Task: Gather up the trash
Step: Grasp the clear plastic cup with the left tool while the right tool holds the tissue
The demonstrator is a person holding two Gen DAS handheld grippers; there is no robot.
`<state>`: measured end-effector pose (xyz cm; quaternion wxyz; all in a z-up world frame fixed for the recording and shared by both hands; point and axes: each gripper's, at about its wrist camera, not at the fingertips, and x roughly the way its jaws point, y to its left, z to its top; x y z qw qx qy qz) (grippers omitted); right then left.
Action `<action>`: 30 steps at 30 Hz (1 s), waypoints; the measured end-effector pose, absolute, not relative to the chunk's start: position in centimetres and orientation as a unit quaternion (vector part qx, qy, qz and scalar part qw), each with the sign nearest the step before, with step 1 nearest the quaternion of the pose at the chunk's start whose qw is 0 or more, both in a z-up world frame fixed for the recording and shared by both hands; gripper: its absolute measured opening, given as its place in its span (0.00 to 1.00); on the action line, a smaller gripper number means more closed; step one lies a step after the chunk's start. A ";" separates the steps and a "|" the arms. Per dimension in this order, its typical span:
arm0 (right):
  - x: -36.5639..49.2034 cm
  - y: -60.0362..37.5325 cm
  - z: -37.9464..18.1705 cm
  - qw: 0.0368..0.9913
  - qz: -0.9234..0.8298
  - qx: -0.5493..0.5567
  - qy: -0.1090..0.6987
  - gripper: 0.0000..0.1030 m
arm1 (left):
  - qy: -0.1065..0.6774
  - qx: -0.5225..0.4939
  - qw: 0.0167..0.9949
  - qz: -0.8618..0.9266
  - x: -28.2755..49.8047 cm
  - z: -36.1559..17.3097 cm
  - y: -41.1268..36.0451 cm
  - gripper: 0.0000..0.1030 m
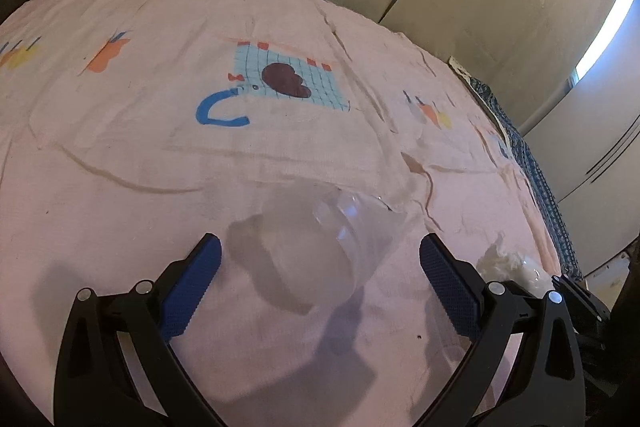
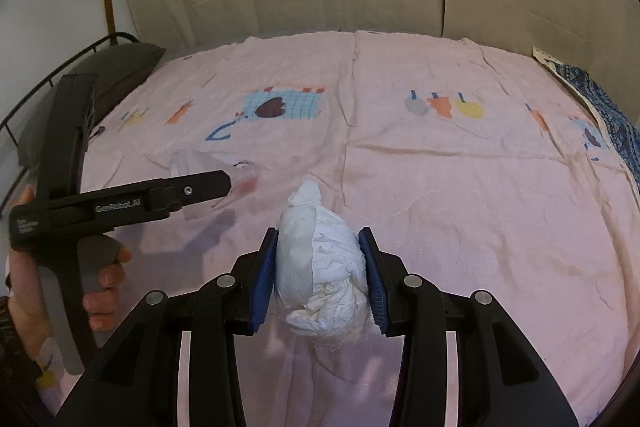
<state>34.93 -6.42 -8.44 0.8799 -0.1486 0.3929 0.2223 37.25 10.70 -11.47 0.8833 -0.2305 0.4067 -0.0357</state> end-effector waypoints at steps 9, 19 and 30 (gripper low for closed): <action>35.2 -6.4 -8.6 0.876 0.228 -0.150 0.397 0.37 | 0.393 -0.232 0.888 -0.053 38.0 -11.5 10.1 0.70; 34.4 -6.1 -8.4 0.874 0.231 -0.157 0.398 0.37 | 0.379 -0.237 0.893 -0.046 36.7 -10.2 10.4 0.70; 32.5 -6.8 -8.9 0.872 0.236 -0.133 0.408 0.37 | 0.378 -0.212 0.901 -0.026 33.9 -9.2 9.7 0.70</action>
